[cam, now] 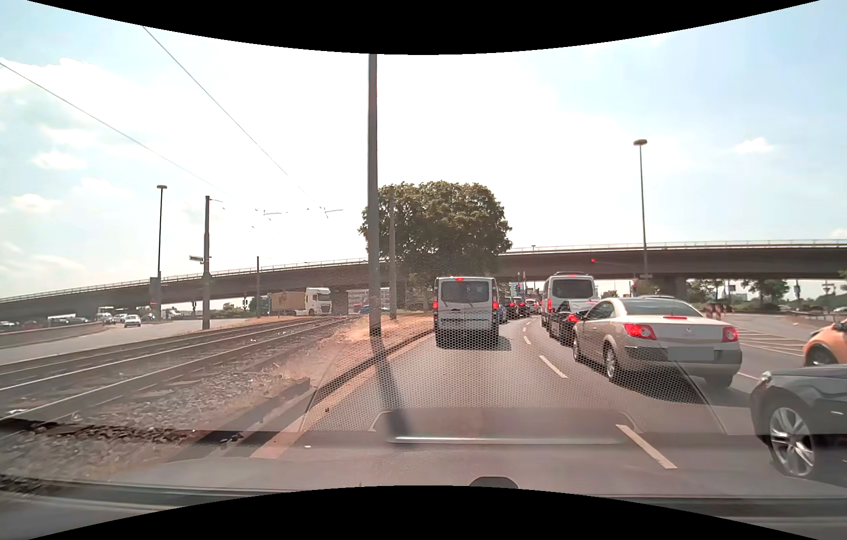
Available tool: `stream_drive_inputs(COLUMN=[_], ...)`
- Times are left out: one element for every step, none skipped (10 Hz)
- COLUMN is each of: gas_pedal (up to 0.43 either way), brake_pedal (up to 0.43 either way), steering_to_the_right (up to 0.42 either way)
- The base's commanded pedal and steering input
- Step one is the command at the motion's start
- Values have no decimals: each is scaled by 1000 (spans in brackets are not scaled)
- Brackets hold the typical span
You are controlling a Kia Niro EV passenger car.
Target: Follow the waypoints while adhering to traffic rules and regulations
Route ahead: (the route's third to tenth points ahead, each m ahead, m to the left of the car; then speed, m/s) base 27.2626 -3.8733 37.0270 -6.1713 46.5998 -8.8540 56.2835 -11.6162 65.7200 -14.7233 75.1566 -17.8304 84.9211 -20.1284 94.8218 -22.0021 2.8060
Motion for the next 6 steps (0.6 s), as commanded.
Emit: stream_drive_inputs(gas_pedal=[20,20,20,20,20,20], brake_pedal=[0,0,0,0,0,0], steering_to_the_right=[-1,-1,-1,-1,-1,-1])
